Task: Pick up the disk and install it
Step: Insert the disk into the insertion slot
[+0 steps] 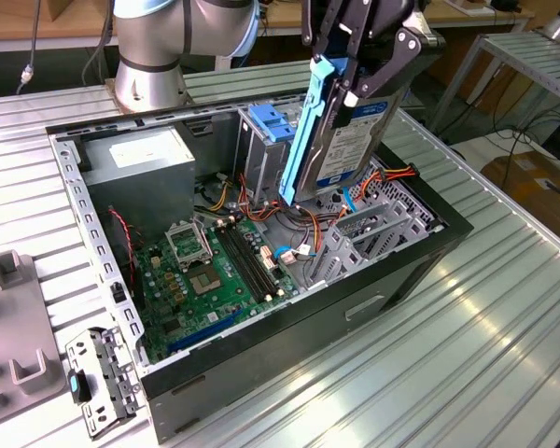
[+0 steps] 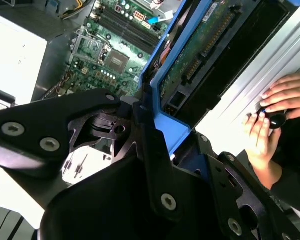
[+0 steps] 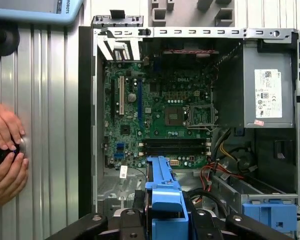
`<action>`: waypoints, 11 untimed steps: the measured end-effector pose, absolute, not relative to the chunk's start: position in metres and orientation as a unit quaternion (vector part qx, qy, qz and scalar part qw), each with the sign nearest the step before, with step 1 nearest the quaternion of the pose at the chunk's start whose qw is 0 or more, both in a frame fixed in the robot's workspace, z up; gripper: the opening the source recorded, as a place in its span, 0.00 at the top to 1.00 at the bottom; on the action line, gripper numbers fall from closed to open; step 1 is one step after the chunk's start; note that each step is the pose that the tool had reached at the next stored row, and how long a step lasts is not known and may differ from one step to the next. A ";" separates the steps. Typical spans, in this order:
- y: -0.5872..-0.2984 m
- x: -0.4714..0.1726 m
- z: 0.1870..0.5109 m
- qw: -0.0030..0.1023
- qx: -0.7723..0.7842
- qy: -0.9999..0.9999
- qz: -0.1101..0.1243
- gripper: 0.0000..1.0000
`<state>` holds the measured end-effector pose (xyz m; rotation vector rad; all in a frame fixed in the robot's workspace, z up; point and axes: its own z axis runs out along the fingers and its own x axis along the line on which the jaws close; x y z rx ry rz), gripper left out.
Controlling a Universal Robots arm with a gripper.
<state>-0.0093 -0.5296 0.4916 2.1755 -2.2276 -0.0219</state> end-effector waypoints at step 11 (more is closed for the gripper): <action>-0.530 0.002 0.488 0.014 0.699 -0.715 -0.007 0.63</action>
